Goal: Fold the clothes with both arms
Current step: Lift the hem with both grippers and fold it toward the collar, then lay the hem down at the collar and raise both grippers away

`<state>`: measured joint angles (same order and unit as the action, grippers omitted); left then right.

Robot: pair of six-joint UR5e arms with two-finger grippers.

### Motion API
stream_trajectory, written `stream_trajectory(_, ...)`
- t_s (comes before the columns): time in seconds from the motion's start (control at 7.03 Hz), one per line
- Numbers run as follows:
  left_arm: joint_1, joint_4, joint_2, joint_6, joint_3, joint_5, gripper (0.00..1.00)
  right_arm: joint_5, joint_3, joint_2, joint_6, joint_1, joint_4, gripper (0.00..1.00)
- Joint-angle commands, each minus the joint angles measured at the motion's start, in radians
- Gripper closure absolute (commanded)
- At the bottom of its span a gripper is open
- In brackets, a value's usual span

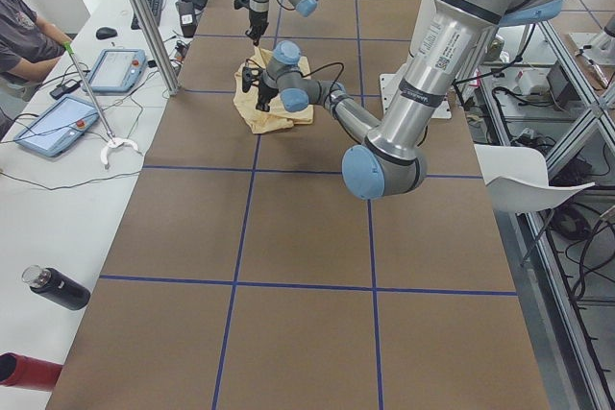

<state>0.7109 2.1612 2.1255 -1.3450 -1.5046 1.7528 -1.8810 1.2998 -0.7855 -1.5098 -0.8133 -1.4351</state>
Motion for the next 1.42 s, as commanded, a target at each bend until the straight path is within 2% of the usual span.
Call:
stream_trajectory(0.0,0.001,0.130,0.014,0.000,0.136,-0.003,1.00,0.005,-0.103,0.026,0.010,0.002,0.076,1.00)
stream_trajectory(0.43,0.001,0.178,0.014,0.000,0.182,-0.004,1.00,0.033,-0.178,0.072,0.022,0.002,0.081,1.00)
stream_trajectory(1.14,0.002,0.178,0.013,0.000,0.195,-0.012,1.00,0.043,-0.194,0.074,0.033,-0.003,0.084,1.00)
stream_trajectory(1.28,0.004,0.178,0.013,0.001,0.195,-0.012,0.68,0.043,-0.194,0.081,0.031,-0.004,0.084,1.00)
